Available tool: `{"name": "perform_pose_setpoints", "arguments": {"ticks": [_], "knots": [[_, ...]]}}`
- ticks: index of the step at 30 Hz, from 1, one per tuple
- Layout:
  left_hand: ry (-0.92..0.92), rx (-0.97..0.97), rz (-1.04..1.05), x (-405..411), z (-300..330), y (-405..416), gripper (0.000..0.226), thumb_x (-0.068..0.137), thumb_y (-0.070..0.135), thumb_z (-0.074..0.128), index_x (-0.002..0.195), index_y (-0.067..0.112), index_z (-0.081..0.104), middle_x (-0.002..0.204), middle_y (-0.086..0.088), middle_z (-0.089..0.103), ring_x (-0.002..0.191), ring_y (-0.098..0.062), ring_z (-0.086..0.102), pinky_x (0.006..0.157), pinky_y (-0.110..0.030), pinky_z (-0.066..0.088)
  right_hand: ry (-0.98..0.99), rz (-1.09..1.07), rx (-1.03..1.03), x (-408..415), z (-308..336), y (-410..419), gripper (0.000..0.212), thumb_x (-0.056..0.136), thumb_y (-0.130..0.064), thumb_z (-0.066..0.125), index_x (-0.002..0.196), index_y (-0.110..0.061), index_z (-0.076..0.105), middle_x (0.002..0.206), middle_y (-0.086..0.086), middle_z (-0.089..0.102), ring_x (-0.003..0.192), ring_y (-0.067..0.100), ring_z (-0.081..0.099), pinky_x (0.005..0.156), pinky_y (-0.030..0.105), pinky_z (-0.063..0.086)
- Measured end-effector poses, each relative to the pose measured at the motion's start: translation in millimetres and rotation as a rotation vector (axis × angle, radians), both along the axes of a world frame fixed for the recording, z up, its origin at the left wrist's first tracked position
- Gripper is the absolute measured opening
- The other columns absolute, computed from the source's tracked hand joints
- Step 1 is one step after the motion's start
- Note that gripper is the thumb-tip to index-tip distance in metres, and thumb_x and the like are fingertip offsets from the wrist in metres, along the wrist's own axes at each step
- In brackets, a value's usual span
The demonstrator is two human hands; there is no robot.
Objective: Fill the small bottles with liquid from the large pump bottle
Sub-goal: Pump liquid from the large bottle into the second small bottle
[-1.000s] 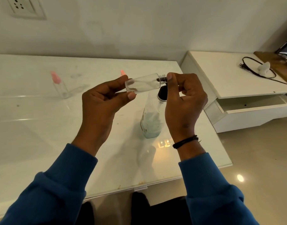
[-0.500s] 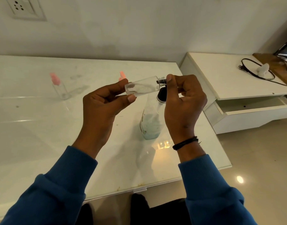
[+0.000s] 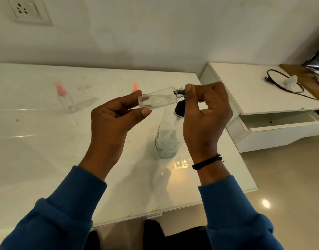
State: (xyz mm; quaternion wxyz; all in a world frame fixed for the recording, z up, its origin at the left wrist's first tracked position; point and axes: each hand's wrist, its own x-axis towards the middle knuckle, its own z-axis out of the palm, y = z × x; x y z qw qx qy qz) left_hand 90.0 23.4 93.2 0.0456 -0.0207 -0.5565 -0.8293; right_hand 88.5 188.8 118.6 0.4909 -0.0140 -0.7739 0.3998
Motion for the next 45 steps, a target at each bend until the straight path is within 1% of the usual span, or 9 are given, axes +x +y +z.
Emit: {"name": "perform_pose_setpoints", "arguments": {"ticks": [9,15,22,26,29,31,37,41,45], "knots": [[-0.017,-0.007,0.004,0.4,-1.8,1.9,0.057,0.065,0.018,0.082,0.12,0.008,0.071,0.114,-0.01,0.076,0.11,-0.03,0.072,0.098,-0.044,0.056,0.006,-0.003,-0.005,-0.3,-6.6,1.7,0.017,0.091,-0.016,0.07,0.076,-0.008,0.071,0.079,-0.008,0.057,0.072,0.021,0.059,0.064,0.049,0.05],[-0.013,-0.003,-0.001,-0.3,-0.7,2.1,0.057,0.065,0.018,0.081,0.12,0.008,0.07,0.114,-0.009,0.076,0.11,-0.029,0.072,0.096,-0.04,0.057,0.003,-0.009,-0.013,-1.3,1.6,2.6,0.015,0.089,-0.018,0.072,0.074,-0.013,0.072,0.076,-0.012,0.059,0.07,0.009,0.058,0.07,0.046,0.052],[-0.016,-0.023,0.005,1.1,-2.7,3.1,0.055,0.063,0.023,0.083,0.116,0.013,0.073,0.114,-0.008,0.076,0.111,-0.03,0.071,0.099,-0.045,0.056,-0.026,0.01,-0.043,0.3,0.2,1.0,0.014,0.088,-0.018,0.072,0.075,-0.015,0.07,0.076,-0.011,0.058,0.073,0.02,0.059,0.067,0.045,0.051],[-0.008,-0.033,-0.012,1.6,-2.8,4.5,0.05,0.065,0.02,0.083,0.114,0.014,0.074,0.114,-0.008,0.077,0.11,-0.031,0.072,0.099,-0.044,0.056,-0.037,-0.006,-0.034,-2.1,6.6,2.3,0.019,0.087,-0.019,0.073,0.072,-0.025,0.063,0.073,-0.016,0.054,0.071,0.02,0.059,0.066,0.033,0.048],[-0.011,-0.032,-0.007,0.9,-5.3,3.7,0.047,0.067,0.016,0.082,0.113,0.014,0.074,0.113,-0.01,0.077,0.11,-0.032,0.072,0.099,-0.045,0.055,-0.029,-0.004,-0.05,-0.9,-0.4,1.3,0.019,0.088,-0.017,0.073,0.07,-0.016,0.066,0.073,-0.009,0.056,0.07,0.017,0.056,0.064,0.029,0.046],[-0.008,-0.029,-0.003,0.5,-5.9,2.1,0.045,0.067,0.018,0.085,0.111,0.015,0.075,0.113,-0.01,0.077,0.109,-0.031,0.072,0.1,-0.047,0.055,-0.036,0.002,-0.053,-0.3,-2.6,0.6,0.018,0.088,-0.017,0.072,0.071,-0.012,0.068,0.074,-0.005,0.057,0.071,0.017,0.056,0.065,0.03,0.046],[0.006,-0.052,-0.023,-2.1,-11.6,1.6,0.05,0.066,0.019,0.087,0.114,0.01,0.074,0.116,-0.014,0.075,0.112,-0.035,0.07,0.1,-0.05,0.054,-0.025,-0.021,-0.022,-1.4,3.5,1.0,0.018,0.088,-0.019,0.072,0.071,-0.019,0.066,0.073,-0.016,0.052,0.071,0.02,0.058,0.065,0.028,0.045],[-0.007,-0.059,-0.029,-3.8,-15.4,-0.2,0.055,0.066,0.015,0.088,0.117,0.005,0.072,0.116,-0.016,0.075,0.111,-0.036,0.071,0.099,-0.05,0.055,-0.029,-0.021,-0.017,0.0,-2.3,-1.2,0.017,0.089,-0.018,0.071,0.072,-0.014,0.068,0.074,-0.018,0.05,0.071,0.019,0.056,0.064,0.031,0.046],[-0.009,-0.064,-0.038,-5.6,-17.3,0.4,0.048,0.072,0.004,0.083,0.118,0.001,0.07,0.115,-0.017,0.075,0.11,-0.035,0.071,0.098,-0.05,0.056,-0.01,-0.03,-0.019,-1.7,-0.6,0.6,0.018,0.088,-0.019,0.071,0.072,-0.015,0.068,0.074,-0.009,0.056,0.071,0.021,0.058,0.064,0.029,0.045]]}}
